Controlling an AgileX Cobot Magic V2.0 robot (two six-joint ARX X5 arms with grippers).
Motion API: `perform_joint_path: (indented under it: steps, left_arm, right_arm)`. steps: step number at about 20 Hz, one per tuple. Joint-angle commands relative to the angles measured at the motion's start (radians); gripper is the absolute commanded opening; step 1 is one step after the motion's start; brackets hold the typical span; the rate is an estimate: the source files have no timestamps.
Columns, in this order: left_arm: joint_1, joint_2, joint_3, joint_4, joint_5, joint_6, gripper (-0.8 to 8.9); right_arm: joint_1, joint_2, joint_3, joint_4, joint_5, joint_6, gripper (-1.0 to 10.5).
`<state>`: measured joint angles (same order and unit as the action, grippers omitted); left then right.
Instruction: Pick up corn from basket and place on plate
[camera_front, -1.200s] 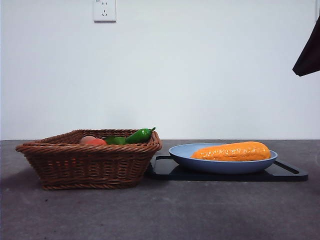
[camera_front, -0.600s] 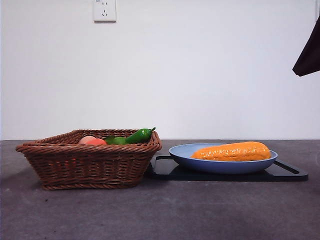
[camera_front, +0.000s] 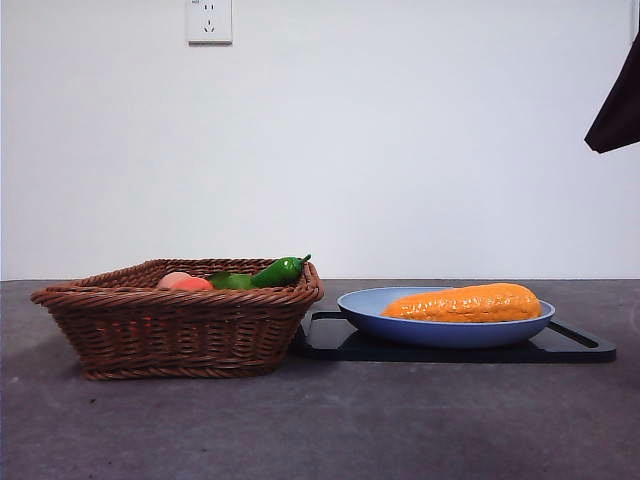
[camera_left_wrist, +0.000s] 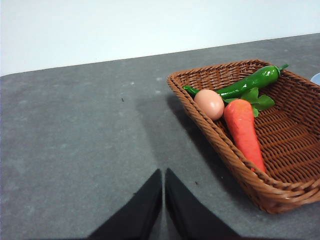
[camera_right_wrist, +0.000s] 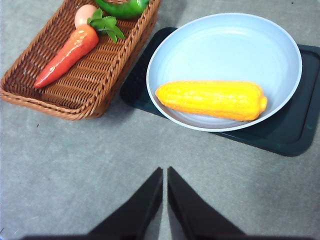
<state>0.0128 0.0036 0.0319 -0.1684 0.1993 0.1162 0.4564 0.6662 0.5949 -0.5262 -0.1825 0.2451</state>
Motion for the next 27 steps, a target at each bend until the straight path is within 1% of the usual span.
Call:
perform_joint_path:
  steps: [1, 4, 21, 22, 23, 24, 25, 26, 27]
  left_arm:
    - [0.003, -0.001, -0.023, -0.021, -0.003, -0.016, 0.08]
    - [0.003, -0.001, -0.023, -0.019, -0.002, -0.028, 0.08]
    - [0.003, 0.0, -0.023, -0.019, -0.001, -0.028, 0.08]
    - [0.003, 0.0, -0.023, -0.019, -0.001, -0.028, 0.08]
    - [0.003, 0.0, -0.023, -0.019, -0.001, -0.028, 0.08]
    - [0.003, 0.0, -0.023, -0.019, -0.001, -0.028, 0.08]
    - [0.003, 0.0, -0.023, -0.019, -0.001, -0.028, 0.08]
    - [0.003, 0.0, -0.023, -0.019, -0.001, -0.028, 0.08]
    - [0.003, 0.0, -0.023, -0.019, -0.001, -0.028, 0.08]
  right_arm:
    - [0.005, 0.005, 0.006, 0.01, 0.002, 0.015, 0.0]
    - [0.005, 0.005, 0.006, 0.01, 0.001, 0.015, 0.0]
    - [0.005, 0.005, 0.006, 0.012, 0.002, 0.014, 0.0]
    - [0.005, 0.004, 0.006, 0.013, 0.002, 0.008, 0.0]
    - [0.0, 0.0, 0.006, 0.021, 0.024, -0.032, 0.0]
    - [-0.016, -0.021, 0.006, 0.025, 0.067, -0.069, 0.0]
    - [-0.04, -0.04, 0.005, 0.029, 0.116, -0.096, 0.0]
    - [-0.074, -0.056, -0.002, 0.047, 0.142, -0.113, 0.0]
    - [-0.123, -0.089, -0.02, 0.078, 0.137, -0.128, 0.0]
